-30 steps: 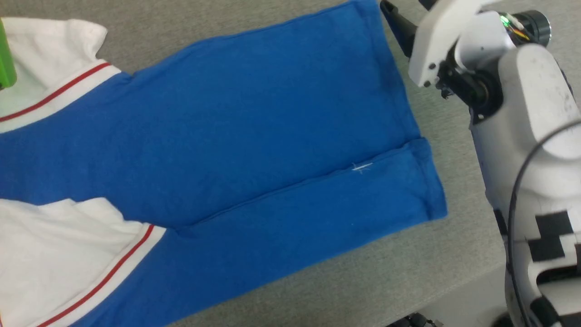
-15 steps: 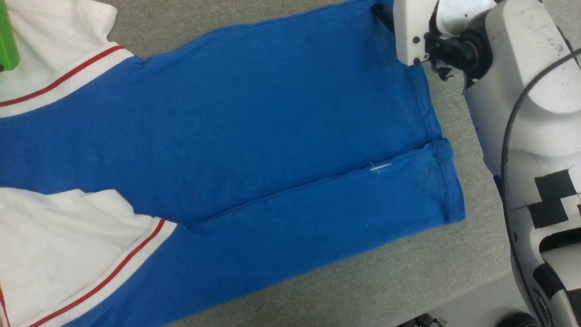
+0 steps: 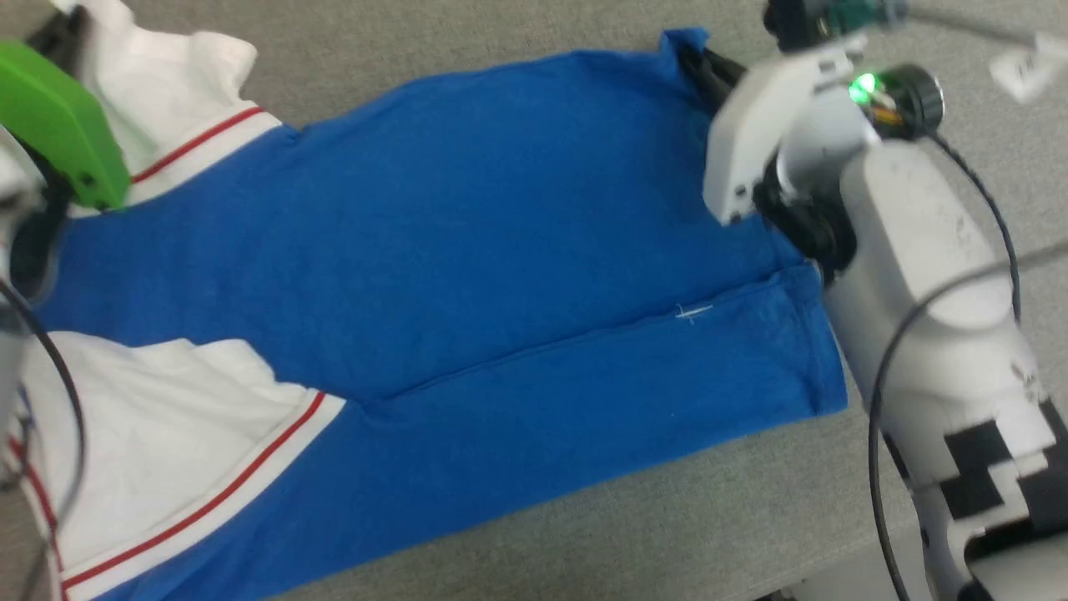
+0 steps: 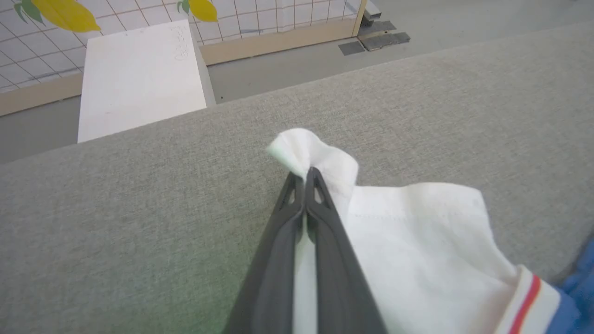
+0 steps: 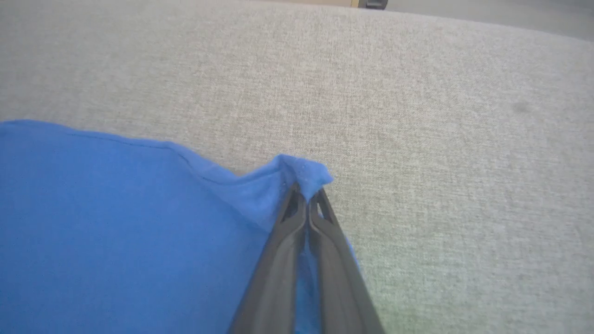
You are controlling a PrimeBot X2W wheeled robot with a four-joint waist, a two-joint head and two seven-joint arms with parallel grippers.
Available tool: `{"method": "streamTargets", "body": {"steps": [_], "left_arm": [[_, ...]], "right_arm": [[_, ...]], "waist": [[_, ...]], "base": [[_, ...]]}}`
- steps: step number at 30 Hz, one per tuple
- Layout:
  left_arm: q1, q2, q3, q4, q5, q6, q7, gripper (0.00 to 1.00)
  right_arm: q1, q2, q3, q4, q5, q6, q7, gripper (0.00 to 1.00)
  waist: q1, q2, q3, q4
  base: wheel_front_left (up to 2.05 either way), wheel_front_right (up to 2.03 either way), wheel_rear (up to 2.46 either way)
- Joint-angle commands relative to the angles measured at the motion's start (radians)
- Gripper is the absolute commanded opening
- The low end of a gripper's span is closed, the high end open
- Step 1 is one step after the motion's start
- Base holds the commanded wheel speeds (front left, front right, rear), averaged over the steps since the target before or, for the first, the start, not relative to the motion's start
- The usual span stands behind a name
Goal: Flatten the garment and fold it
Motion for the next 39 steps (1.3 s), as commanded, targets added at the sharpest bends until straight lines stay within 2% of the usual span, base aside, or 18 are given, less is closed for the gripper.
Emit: {"method": "streamTargets", "body": {"steps": [1,4,8,13,17,22,27,32,39], "left_arm": [[0.041,-0.014,0.01,-0.009,0.013,-0.013,-0.067,0.0],[0.13,-0.038,0.024,-0.034,0.01,-0.03,-0.215,0.0],[0.268,-0.064,0.053,-0.072,-0.009,-0.02,-0.355,0.0],[0.466,-0.099,0.095,-0.127,-0.062,0.008,-0.463,0.0],[0.612,-0.137,0.102,-0.152,-0.11,0.023,-0.494,0.0],[0.758,-0.158,0.08,-0.149,-0.166,0.011,-0.475,0.0],[0.852,-0.169,0.029,-0.134,-0.215,-0.017,-0.409,0.0],[0.867,-0.188,-0.038,-0.103,-0.235,-0.047,-0.337,0.0],[0.81,-0.188,-0.093,-0.068,-0.198,-0.048,-0.28,0.0]], "right_arm": [[0.039,-0.013,0.005,-0.014,0.013,-0.002,-0.057,0.0],[0.117,-0.04,0.011,-0.04,0.025,-0.002,-0.191,0.0],[0.209,-0.068,0.006,-0.056,0.029,-0.002,-0.312,0.0],[0.313,-0.111,0.008,-0.056,0.029,-0.002,-0.349,0.0],[0.389,-0.161,-0.004,-0.053,0.023,-0.002,-0.33,0.0],[0.465,-0.229,0.019,-0.069,0.024,-0.002,-0.264,0.0],[0.515,-0.284,0.031,-0.083,0.018,-0.002,-0.166,0.0],[0.541,-0.304,0.046,-0.092,0.032,-0.002,0.009,0.0],[0.529,-0.289,0.039,-0.129,0.037,-0.002,0.291,0.0]], "waist": [[-0.0001,0.0061,-0.067,0.034],[-0.0001,0.0061,-0.125,0.059],[-0.0001,0.0061,-0.206,0.087],[-0.0001,0.0061,-0.299,0.127],[-0.0001,0.0061,-0.349,0.163],[-0.0001,0.0061,-0.385,0.208],[-0.0001,0.0061,-0.395,0.239],[-0.0001,0.0061,-0.383,0.262],[-0.0001,0.0061,-0.347,0.269]], "base": [[0.0,0.0,0.0],[0.0,0.0,0.0],[0.0,0.0,0.0],[0.0,0.0,0.0],[0.0,0.0,0.0],[0.0,0.0,0.0],[0.0,0.0,0.0],[0.0,0.0,0.0],[0.0,0.0,0.0]]}}
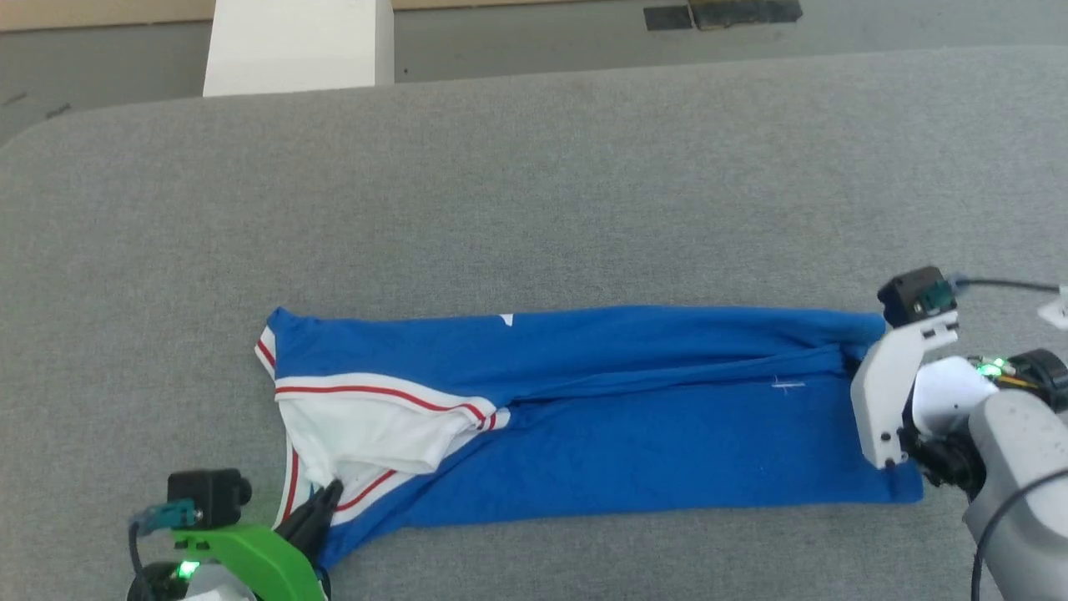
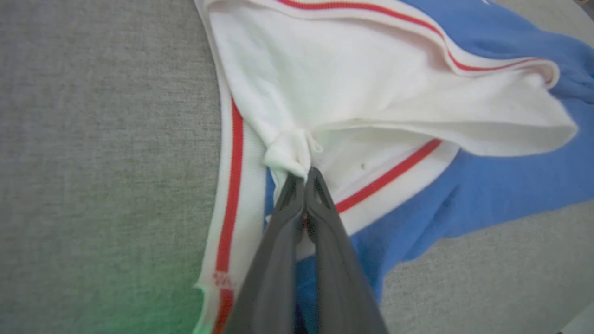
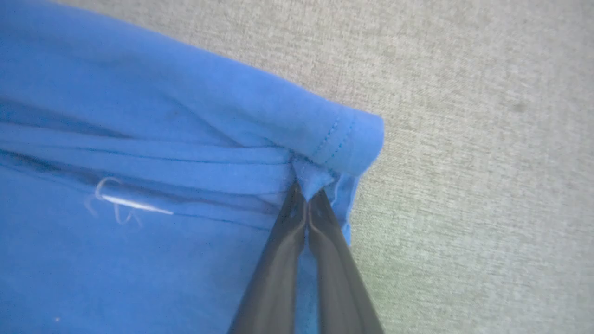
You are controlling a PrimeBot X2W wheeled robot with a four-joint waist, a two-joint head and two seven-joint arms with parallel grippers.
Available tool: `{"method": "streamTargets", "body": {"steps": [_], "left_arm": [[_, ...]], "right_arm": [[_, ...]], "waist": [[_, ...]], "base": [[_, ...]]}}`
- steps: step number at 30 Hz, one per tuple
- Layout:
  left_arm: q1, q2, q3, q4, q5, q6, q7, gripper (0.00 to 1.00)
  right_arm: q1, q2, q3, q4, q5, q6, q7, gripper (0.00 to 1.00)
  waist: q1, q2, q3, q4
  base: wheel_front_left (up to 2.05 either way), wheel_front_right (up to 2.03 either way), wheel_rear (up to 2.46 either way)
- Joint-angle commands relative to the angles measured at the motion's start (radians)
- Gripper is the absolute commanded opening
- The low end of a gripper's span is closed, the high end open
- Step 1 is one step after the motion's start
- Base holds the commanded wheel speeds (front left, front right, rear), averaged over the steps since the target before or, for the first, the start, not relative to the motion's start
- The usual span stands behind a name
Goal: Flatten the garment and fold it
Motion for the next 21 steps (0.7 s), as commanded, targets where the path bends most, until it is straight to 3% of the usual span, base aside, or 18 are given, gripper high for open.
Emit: {"method": "streamTargets", "body": {"steps": [1,5,6,7,8,9,13,21], "left_arm": [[-0.011,-0.003,-0.019,0.024,0.008,-0.006,0.022,0.0],[-0.033,-0.013,-0.03,0.041,0.006,-0.011,0.036,0.0],[-0.037,-0.018,-0.027,0.042,0.002,-0.008,0.034,0.18],[-0.039,-0.023,-0.025,0.041,-0.001,-0.007,0.03,0.55],[-0.04,-0.029,-0.02,0.038,-0.005,-0.005,0.02,1.0],[-0.041,-0.033,-0.015,0.035,-0.005,-0.003,0.01,1.0],[-0.044,-0.049,0.014,0.024,0.004,0.011,-0.065,1.0],[-0.089,-0.094,0.055,0.031,0.116,0.035,-0.312,1.0]], "right_arm": [[0.024,0.019,0.009,0.011,0.0,-0.001,0.054,0.0],[0.036,0.036,-0.024,-0.037,-0.007,-0.001,0.135,0.0],[0.044,0.041,-0.042,-0.053,-0.009,-0.001,0.139,0.02],[0.052,0.044,-0.055,-0.067,-0.012,-0.001,0.139,0.42],[0.066,0.049,-0.071,-0.087,-0.016,-0.001,0.135,0.74],[0.079,0.052,-0.085,-0.104,-0.018,-0.001,0.129,1.0],[0.154,0.077,-0.162,-0.195,-0.023,-0.001,0.066,1.0],[0.312,0.165,-0.318,-0.367,-0.051,-0.001,-0.156,1.0]], "waist": [[0.0001,0.006,0.013,0.0],[0.0001,0.006,0.016,0.0],[0.0001,0.006,0.012,0.001],[0.0001,0.006,0.008,0.002],[0.0001,0.006,-0.002,0.004],[0.0001,0.006,-0.009,0.005],[0.0001,0.006,-0.045,0.015],[0.0001,0.006,-0.108,0.043]], "base": [[0.0,0.0,0.0],[0.0,0.0,0.0],[0.0,0.0,0.0],[0.0,0.0,0.0],[0.0,0.0,0.0],[0.0,0.0,0.0],[0.0,0.0,0.0],[0.0,0.0,0.0]]}}
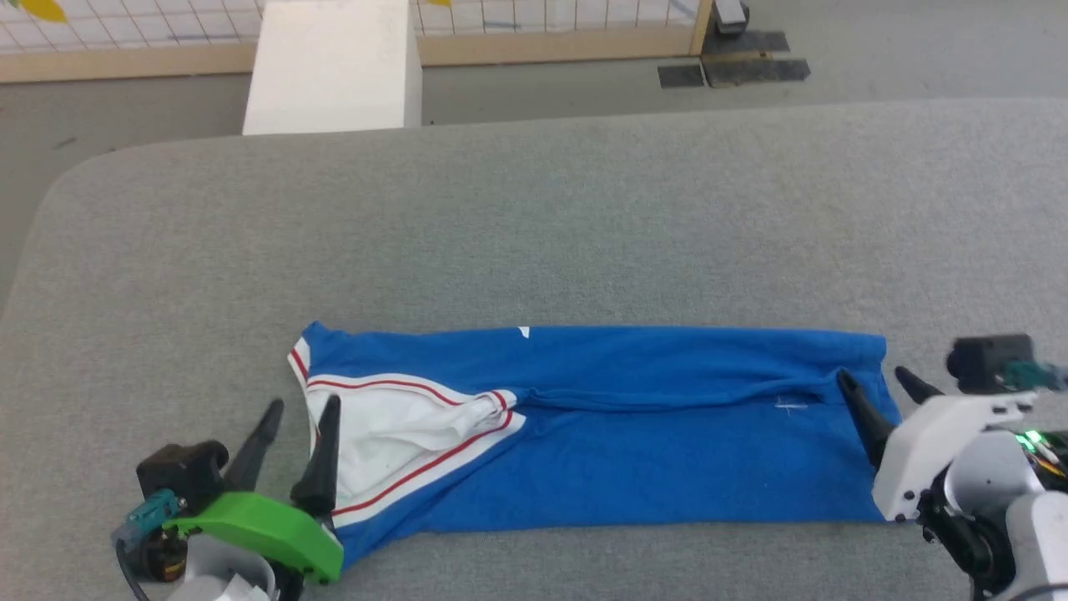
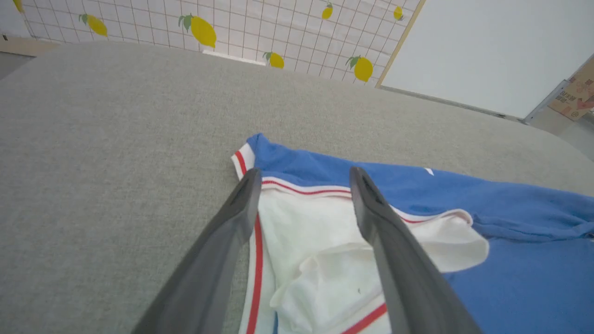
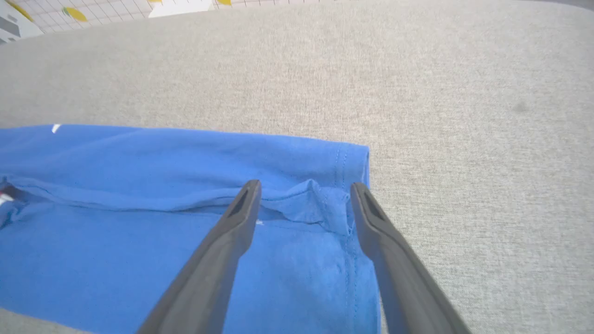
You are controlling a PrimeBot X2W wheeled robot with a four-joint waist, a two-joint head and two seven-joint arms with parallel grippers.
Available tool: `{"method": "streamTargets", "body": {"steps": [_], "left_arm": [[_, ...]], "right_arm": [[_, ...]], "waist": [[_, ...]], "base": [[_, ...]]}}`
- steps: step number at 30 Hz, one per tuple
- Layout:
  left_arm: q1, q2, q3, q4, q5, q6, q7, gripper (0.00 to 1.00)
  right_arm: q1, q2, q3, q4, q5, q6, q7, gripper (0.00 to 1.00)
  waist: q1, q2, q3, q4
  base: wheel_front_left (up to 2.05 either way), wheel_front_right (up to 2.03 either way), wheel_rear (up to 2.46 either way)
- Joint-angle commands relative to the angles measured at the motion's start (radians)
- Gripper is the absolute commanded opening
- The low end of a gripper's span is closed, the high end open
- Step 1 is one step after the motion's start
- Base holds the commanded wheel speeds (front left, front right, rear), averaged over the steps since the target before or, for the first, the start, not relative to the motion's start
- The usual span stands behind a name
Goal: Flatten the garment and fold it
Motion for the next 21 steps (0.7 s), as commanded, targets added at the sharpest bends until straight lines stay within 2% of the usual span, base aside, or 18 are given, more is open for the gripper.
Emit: {"method": "streamTargets", "body": {"steps": [1,6,11,15,21], "left_arm": [[-0.026,-0.012,0.013,0.009,0.022,0.005,-0.024,1.0],[-0.072,-0.062,0.073,0.035,0.104,-0.002,-0.056,1.0],[-0.104,-0.132,0.175,0.026,0.245,-0.018,-0.057,1.0],[-0.11,-0.189,0.247,0.01,0.341,-0.037,-0.057,1.0],[-0.093,-0.251,0.325,0.014,0.433,-0.091,-0.057,1.0]], "right_arm": [[0.024,0.021,-0.021,-0.02,-0.011,-0.001,-0.032,1.0],[0.07,0.095,-0.101,-0.082,-0.036,-0.001,-0.141,1.0],[0.083,0.145,-0.193,-0.093,-0.054,-0.001,-0.217,1.0],[0.076,0.159,-0.25,-0.059,-0.057,-0.001,-0.216,1.0],[0.023,0.16,-0.3,0.084,-0.013,-0.001,-0.125,1.0]], "waist": [[0.0001,0.006,-0.026,0.018],[0.0001,0.006,-0.049,0.031],[0.0001,0.006,-0.069,0.045],[0.0001,0.006,-0.077,0.05],[0.0001,0.006,-0.082,0.045]], "base": [[0.0,0.0,0.0],[0.0,0.0,0.0],[0.0,0.0,0.0],[0.0,0.0,0.0],[0.0,0.0,0.0]]}}
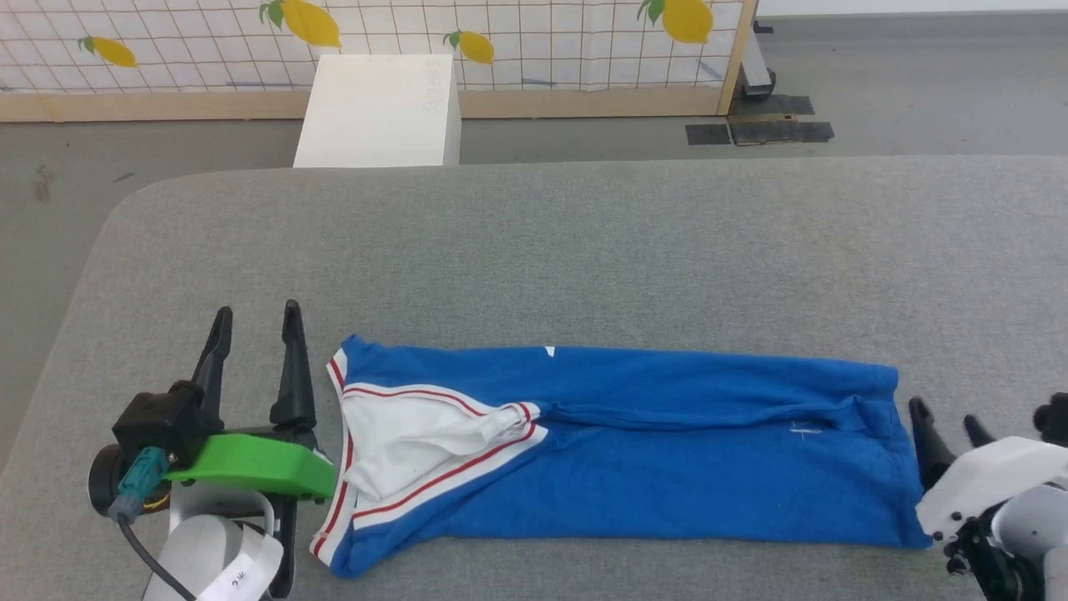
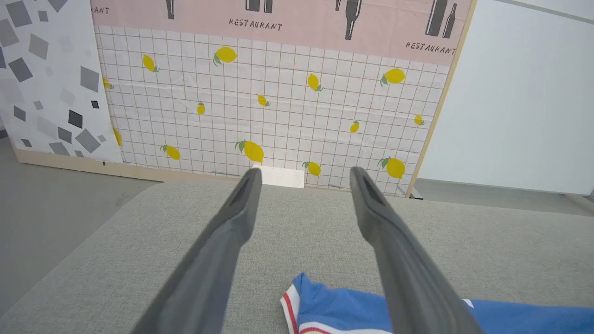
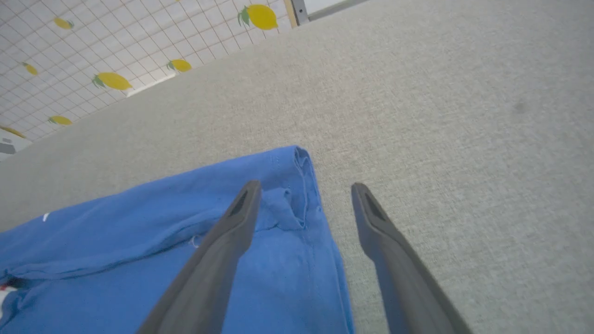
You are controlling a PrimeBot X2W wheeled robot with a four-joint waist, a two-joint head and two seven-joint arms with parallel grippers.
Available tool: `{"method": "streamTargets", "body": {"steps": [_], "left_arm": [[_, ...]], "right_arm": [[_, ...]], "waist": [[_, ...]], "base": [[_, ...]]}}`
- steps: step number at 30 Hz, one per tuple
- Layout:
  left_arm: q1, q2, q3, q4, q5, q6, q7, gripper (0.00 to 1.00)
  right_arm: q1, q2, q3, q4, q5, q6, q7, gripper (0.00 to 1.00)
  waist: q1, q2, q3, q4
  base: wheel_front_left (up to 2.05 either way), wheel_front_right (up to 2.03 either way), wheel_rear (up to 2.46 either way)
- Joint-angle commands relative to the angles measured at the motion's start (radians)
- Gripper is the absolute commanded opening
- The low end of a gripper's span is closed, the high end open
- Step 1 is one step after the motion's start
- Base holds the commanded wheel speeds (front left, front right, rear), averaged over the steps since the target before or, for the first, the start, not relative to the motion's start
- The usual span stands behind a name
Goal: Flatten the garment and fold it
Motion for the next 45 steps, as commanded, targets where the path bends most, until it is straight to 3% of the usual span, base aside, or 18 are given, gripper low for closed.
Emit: {"method": "streamTargets", "body": {"steps": [1,8,20,26,27,29,30,33,37,45], "left_arm": [[0.003,-0.015,0.014,0.005,0.027,-0.018,-0.003,1.0],[0.017,-0.06,0.061,0.025,0.084,-0.064,-0.003,1.0],[-0.012,-0.091,0.082,0.038,0.129,-0.098,-0.004,1.0],[-0.032,-0.096,0.086,0.044,0.139,-0.104,-0.004,1.0],[-0.033,-0.097,0.087,0.045,0.14,-0.104,-0.004,1.0],[-0.035,-0.098,0.09,0.049,0.141,-0.106,-0.004,1.0],[-0.036,-0.098,0.091,0.05,0.142,-0.106,-0.004,1.0],[-0.034,-0.099,0.095,0.052,0.143,-0.107,-0.004,1.0],[-0.03,-0.1,0.108,0.05,0.141,-0.108,-0.004,1.0],[-0.027,-0.102,0.116,0.04,0.146,-0.109,-0.004,1.0]], "right_arm": [[-0.036,0.002,-0.007,0.031,-0.001,-0.001,0.025,1.0],[-0.141,0.003,-0.029,0.17,-0.07,-0.001,0.156,1.0],[-0.308,0.003,-0.075,0.365,-0.22,-0.001,0.334,1.0],[-0.343,0.003,-0.046,0.436,-0.199,-0.001,0.478,1.0],[-0.343,0.003,-0.038,0.443,-0.184,-0.001,0.506,0.47],[-0.337,0.003,-0.018,0.443,-0.164,-0.001,0.553,0.06],[-0.331,0.003,-0.01,0.434,-0.158,-0.001,0.571,0.0],[-0.311,0.003,0.004,0.389,-0.157,-0.001,0.585,0.0],[-0.28,0.002,-0.003,0.286,-0.2,-0.001,0.514,0.0],[-0.243,-0.067,-0.109,0.151,-0.399,-0.001,0.34,0.0]], "waist": [[0.0001,0.006,-0.001,-0.003],[0.0001,0.006,0.003,-0.003],[0.0001,0.006,0.061,0.019],[0.0001,0.006,0.08,0.029],[0.0001,0.006,0.08,0.029],[0.0001,0.006,0.08,0.029],[0.0001,0.006,0.079,0.028],[0.0001,0.006,0.075,0.025],[0.0001,0.006,0.068,0.018],[0.0001,0.006,0.072,0.012]], "base": [[0.0,0.0,0.0],[0.0,0.0,0.0],[0.0,0.0,0.0],[0.0,0.0,0.0],[0.0,0.0,0.0],[0.0,0.0,0.0],[0.0,0.0,0.0],[0.0,0.0,0.0],[0.0,0.0,0.0],[0.0,0.0,0.0]]}}
